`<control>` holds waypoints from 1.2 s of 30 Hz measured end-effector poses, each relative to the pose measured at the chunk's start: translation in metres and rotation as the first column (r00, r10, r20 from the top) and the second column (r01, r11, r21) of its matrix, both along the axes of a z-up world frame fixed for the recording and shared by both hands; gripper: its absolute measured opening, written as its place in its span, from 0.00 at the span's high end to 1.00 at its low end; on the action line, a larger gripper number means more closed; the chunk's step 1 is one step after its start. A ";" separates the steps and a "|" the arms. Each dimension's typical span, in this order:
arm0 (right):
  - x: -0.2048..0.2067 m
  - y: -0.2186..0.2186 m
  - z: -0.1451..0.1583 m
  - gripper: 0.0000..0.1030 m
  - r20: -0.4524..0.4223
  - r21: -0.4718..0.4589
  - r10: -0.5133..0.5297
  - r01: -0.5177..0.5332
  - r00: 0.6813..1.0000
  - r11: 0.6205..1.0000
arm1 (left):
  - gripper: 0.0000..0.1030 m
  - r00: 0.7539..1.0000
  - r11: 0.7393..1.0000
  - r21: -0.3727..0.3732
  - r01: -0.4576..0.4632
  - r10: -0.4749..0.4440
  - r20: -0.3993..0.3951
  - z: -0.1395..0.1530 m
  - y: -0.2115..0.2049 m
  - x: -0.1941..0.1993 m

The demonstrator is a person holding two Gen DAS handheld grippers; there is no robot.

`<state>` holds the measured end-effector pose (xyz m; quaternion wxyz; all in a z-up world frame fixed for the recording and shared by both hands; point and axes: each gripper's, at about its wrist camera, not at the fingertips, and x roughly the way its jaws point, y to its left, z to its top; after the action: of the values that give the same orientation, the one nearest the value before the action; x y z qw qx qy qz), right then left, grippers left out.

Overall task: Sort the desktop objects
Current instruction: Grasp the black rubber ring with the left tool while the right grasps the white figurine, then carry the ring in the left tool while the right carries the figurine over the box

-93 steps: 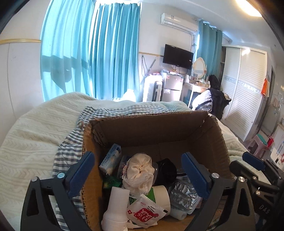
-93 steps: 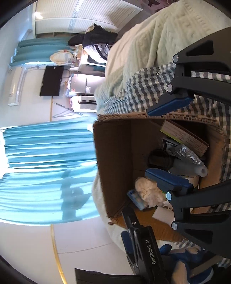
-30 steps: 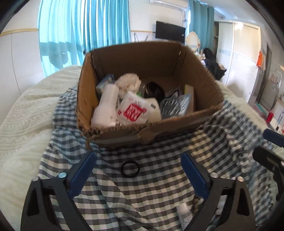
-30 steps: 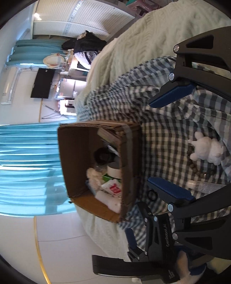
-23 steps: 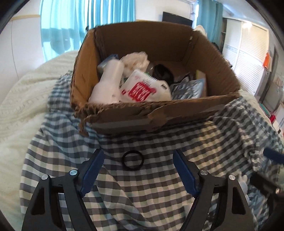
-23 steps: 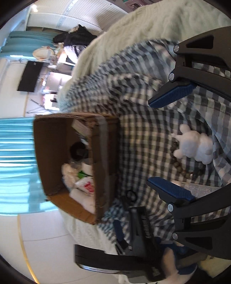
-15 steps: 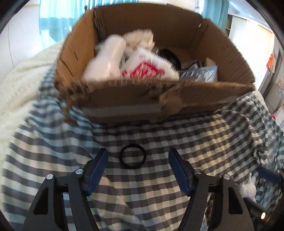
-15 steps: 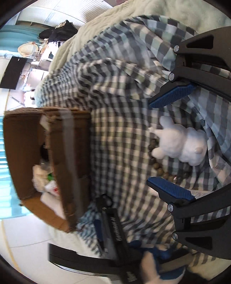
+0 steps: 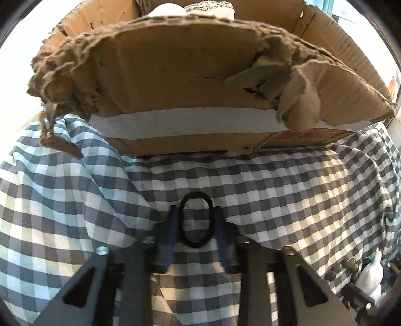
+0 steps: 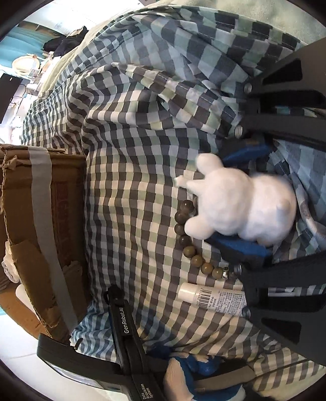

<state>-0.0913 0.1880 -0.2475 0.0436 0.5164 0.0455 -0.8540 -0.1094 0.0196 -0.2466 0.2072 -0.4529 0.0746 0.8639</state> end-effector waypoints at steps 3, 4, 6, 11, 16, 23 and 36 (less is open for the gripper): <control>0.003 0.004 0.004 0.56 -0.011 -0.027 0.004 -0.004 1.000 1.000 | 0.91 0.999 1.000 -0.015 0.022 -0.023 -0.024 0.002 0.000 0.010; 0.004 0.005 0.006 0.56 -0.014 -0.033 0.004 -0.004 1.000 0.999 | 0.93 0.999 0.999 -0.021 0.030 -0.030 -0.033 0.003 0.000 0.013; 0.007 0.007 0.010 0.56 -0.027 -0.050 0.002 -0.003 1.000 0.999 | 0.93 0.998 0.999 -0.025 0.042 -0.043 -0.046 0.008 -0.001 0.020; 0.016 0.016 0.033 0.56 -0.105 -0.120 -0.011 -0.002 0.994 0.993 | 0.94 0.994 0.998 -0.020 0.058 -0.059 -0.092 0.028 -0.010 0.040; 0.027 0.015 0.053 0.56 -0.181 -0.148 -0.016 -0.011 0.983 0.989 | 0.94 0.991 0.999 0.000 0.049 -0.048 -0.125 0.050 -0.022 0.055; 0.036 0.005 0.086 0.56 -0.308 -0.141 -0.012 -0.033 0.951 0.989 | 0.94 0.970 0.996 0.009 0.093 -0.088 -0.226 0.095 -0.036 0.088; 0.050 -0.009 0.167 0.56 -0.535 -0.148 -0.010 -0.083 0.845 0.985 | 0.94 0.930 0.982 0.094 0.167 -0.125 -0.345 0.161 -0.039 0.123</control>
<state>-0.0415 0.1787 -0.0810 0.0882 0.2522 -0.0054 -0.9636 0.0140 -0.0196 -0.0852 0.2821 -0.2780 0.0896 0.9138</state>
